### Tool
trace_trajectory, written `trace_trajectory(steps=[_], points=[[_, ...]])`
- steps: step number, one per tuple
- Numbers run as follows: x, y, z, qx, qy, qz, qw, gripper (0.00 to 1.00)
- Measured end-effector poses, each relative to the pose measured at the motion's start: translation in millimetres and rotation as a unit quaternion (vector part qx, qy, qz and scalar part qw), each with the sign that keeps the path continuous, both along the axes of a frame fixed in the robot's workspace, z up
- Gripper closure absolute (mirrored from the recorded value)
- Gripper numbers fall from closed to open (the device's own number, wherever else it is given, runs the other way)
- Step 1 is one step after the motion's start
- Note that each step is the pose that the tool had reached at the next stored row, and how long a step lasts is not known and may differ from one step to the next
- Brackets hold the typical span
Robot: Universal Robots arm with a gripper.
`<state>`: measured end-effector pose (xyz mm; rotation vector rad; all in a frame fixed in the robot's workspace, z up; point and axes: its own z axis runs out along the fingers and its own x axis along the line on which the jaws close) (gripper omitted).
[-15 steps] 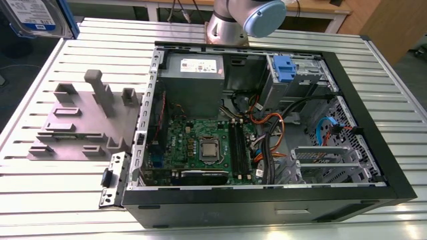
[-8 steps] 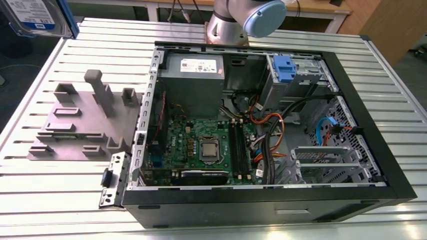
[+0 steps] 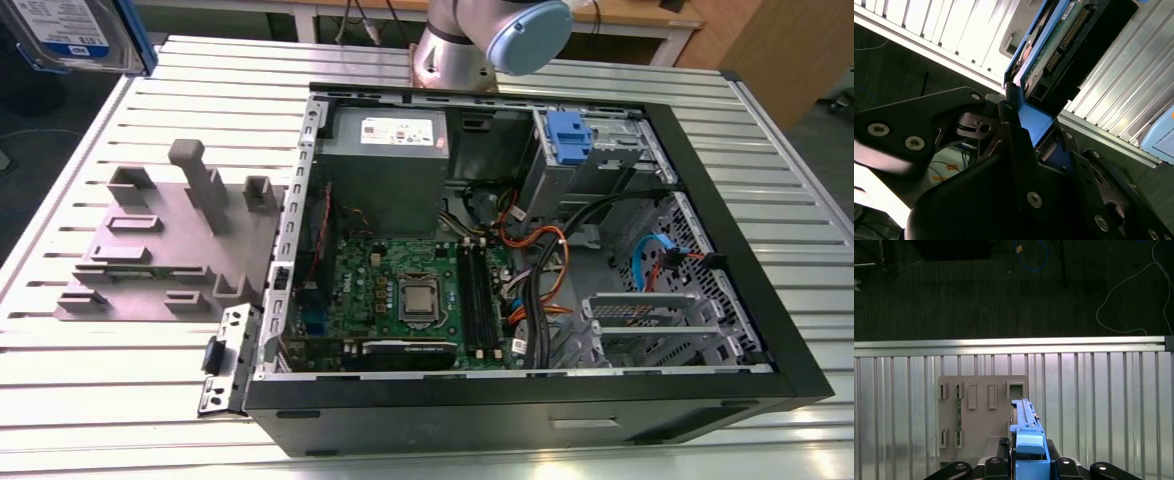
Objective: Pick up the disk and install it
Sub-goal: 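Pick up the disk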
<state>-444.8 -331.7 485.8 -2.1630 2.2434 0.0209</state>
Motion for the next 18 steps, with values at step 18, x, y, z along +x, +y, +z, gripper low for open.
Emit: trace_trajectory(steps=[18], points=[[0.0,0.0,3.8,0.0,0.0,0.0,1.0,0.64]])
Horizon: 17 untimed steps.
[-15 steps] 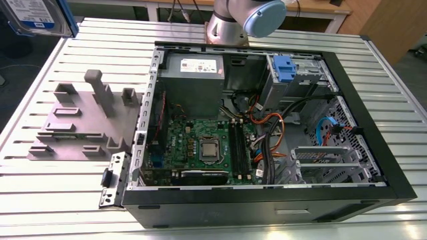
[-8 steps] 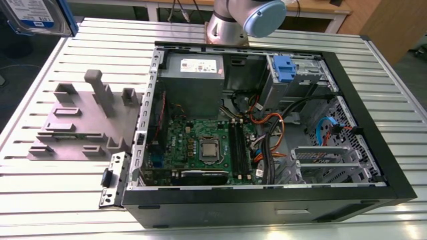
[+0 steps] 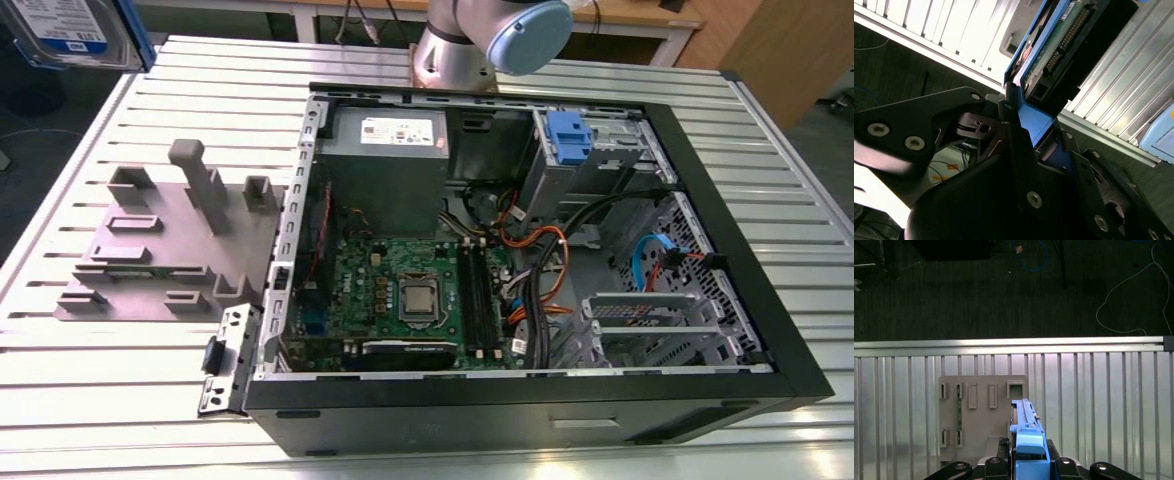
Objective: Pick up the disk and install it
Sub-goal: 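Pick up the disk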
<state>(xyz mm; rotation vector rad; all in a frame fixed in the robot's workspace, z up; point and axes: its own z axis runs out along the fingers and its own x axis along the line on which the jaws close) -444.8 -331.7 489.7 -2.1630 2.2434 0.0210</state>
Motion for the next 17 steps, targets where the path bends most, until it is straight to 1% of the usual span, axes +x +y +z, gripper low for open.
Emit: trace_trajectory(steps=[17], points=[[0.0,0.0,4.8,0.0,0.0,0.0,1.0,0.64]])
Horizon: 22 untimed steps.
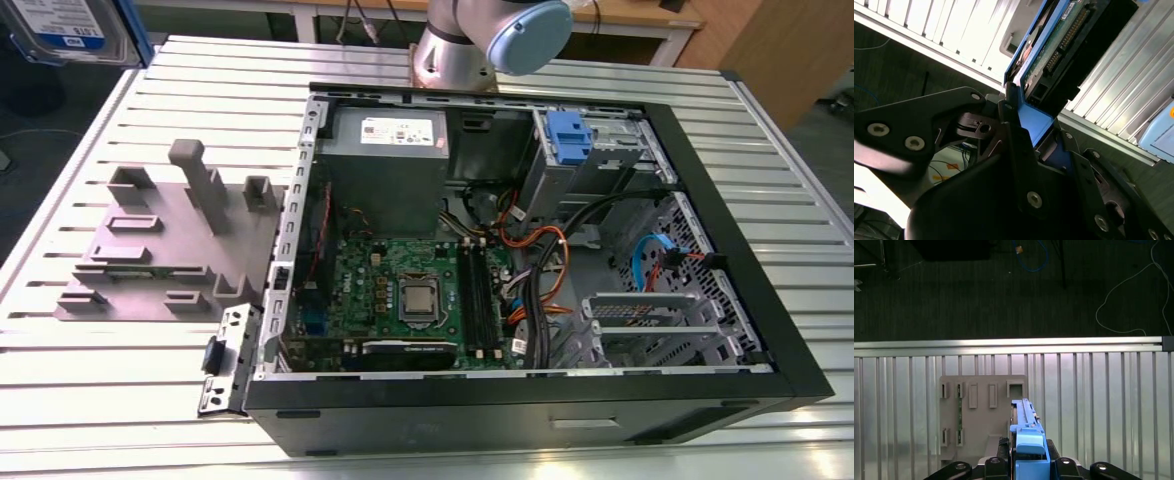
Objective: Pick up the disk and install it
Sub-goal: 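Pick up the disk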
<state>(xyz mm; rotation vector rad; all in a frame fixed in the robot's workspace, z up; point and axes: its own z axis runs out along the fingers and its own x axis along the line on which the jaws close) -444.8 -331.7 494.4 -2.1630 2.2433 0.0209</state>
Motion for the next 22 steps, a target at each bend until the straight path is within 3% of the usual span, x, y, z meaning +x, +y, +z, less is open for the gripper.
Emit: trace_trajectory(steps=[22], points=[[0.0,0.0,6.0,0.0,0.0,0.0,1.0,0.64]])
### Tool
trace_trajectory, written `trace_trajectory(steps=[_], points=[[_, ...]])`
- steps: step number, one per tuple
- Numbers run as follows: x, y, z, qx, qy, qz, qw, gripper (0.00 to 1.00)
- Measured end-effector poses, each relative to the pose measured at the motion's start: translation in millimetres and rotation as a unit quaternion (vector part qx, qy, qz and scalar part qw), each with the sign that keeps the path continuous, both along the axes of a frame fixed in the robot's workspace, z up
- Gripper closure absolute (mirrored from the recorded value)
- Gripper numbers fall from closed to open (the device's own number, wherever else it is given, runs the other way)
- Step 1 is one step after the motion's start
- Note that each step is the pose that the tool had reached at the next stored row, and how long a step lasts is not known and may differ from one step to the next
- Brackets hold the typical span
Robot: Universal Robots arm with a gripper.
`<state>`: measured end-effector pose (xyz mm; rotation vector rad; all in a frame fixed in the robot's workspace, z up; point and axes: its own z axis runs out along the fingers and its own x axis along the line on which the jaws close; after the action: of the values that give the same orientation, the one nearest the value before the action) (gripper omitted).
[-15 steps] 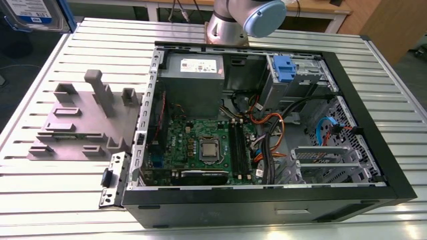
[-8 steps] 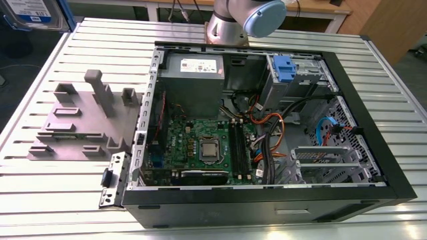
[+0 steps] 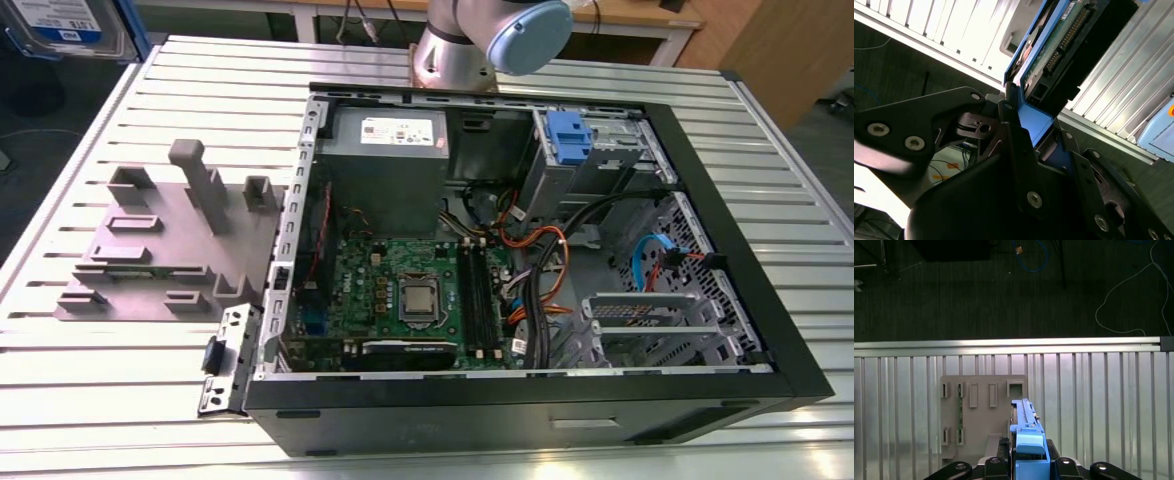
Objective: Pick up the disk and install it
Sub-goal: 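Pick up the disk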
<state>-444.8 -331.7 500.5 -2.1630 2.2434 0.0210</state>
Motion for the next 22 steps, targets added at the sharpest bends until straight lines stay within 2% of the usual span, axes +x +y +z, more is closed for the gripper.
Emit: trace_trajectory(steps=[22], points=[[0.0,0.0,5.7,0.0,0.0,0.0,1.0,0.64]])
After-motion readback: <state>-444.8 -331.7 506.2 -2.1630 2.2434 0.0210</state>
